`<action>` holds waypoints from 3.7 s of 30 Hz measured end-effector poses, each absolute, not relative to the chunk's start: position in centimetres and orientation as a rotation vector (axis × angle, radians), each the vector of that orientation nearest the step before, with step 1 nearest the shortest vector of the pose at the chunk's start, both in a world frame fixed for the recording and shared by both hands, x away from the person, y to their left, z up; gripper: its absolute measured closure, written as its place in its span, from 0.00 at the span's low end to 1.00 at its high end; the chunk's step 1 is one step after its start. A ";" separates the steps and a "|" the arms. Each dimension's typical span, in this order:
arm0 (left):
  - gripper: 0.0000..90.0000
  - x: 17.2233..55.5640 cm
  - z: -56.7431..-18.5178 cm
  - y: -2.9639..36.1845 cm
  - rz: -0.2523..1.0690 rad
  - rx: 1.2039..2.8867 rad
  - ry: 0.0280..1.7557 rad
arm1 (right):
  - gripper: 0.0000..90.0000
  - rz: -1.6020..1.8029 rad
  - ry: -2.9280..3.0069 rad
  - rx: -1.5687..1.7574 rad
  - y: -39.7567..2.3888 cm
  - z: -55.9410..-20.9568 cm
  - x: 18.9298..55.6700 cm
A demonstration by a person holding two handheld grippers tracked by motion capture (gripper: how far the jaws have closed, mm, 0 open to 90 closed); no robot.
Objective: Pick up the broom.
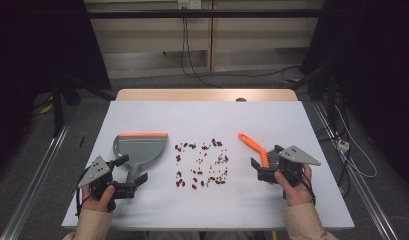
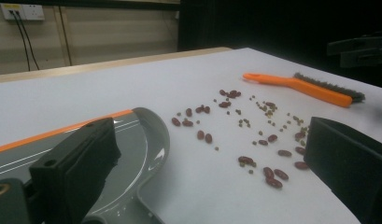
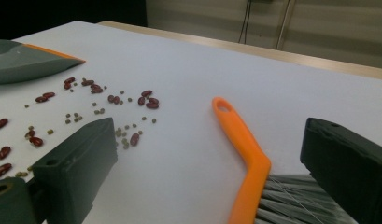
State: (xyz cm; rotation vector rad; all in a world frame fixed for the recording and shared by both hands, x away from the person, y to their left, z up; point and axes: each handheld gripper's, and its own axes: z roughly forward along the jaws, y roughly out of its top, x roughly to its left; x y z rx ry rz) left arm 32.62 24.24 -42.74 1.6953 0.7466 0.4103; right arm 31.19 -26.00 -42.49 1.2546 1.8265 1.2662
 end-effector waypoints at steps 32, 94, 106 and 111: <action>0.03 32.9 -42.8 24.3 0.408 1.683 0.746 | 0.47 1.065 2.018 1.511 -27.2 -41.7 38.0; 0.03 32.4 -42.7 23.9 0.409 1.717 0.722 | 0.77 0.699 2.199 1.822 -26.9 -43.9 41.3; 0.03 32.4 -42.6 23.9 0.416 1.728 0.715 | 0.79 0.749 2.200 1.764 -27.1 -43.3 40.9; 0.03 32.4 -42.7 23.8 0.415 1.727 0.711 | 1.00 0.950 2.121 1.783 -27.7 -42.1 40.9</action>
